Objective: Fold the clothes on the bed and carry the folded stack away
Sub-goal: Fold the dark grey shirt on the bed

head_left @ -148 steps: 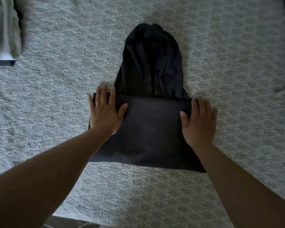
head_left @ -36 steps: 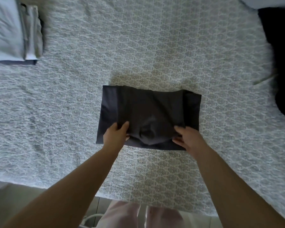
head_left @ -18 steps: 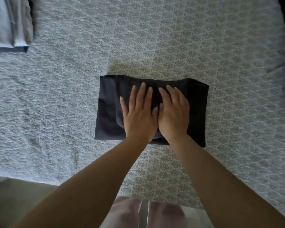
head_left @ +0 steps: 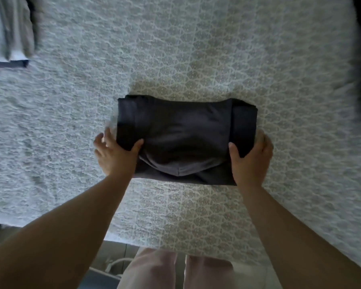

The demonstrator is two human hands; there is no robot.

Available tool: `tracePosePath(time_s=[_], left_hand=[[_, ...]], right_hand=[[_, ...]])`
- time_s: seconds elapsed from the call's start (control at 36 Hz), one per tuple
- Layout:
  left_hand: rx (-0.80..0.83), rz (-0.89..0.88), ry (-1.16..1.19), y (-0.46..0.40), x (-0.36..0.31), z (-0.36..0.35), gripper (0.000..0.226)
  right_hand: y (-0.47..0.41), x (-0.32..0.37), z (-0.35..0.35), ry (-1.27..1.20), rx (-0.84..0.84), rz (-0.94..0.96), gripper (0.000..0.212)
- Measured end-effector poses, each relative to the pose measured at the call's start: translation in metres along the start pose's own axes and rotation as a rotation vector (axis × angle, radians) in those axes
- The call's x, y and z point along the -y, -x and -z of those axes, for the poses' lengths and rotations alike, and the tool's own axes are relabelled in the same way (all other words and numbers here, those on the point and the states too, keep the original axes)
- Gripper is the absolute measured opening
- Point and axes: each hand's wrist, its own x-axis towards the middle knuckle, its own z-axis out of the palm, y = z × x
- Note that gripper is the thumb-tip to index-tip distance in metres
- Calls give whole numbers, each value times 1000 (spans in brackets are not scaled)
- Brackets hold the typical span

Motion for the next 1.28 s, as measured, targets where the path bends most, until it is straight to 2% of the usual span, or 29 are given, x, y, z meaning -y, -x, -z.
tracePosePath(time_s=[0.06, 0.11, 0.19, 0.25, 0.33, 0.44, 0.61, 0.81, 1.03, 1.17, 1.28], left_hand=[[57, 139, 111, -7, -1, 3, 95], [130, 208, 233, -11, -3, 5, 85], [280, 232, 235, -13, -14, 11, 68], [326, 242, 219, -10, -23, 15, 57], [286, 201, 206, -6, -35, 20, 43], [224, 135, 219, -2, -43, 41, 29], [110, 90, 301, -26, -32, 100, 42], [16, 48, 279, -107, 19, 181, 39], [-102, -21, 231, -215, 116, 294, 40], [-187, 17, 196, -298, 156, 348, 46], [-216, -8, 176, -358, 170, 364, 48]], right_hand=[[-8, 4, 5, -245, -11, -235, 76], [-17, 8, 9, -431, 74, -404, 69], [-24, 15, 17, -453, 309, -478, 63], [-25, 20, 20, -306, 426, -374, 58], [-23, 34, 24, -90, 371, -226, 42], [-11, 58, 31, -136, 267, -83, 35], [16, 122, 37, -146, 209, 177, 38], [54, 236, -2, -239, 149, 208, 42], [120, 389, -68, -327, 130, 212, 38], [134, 486, -105, -351, 162, 310, 41], [125, 543, -133, -338, 155, 375, 40]])
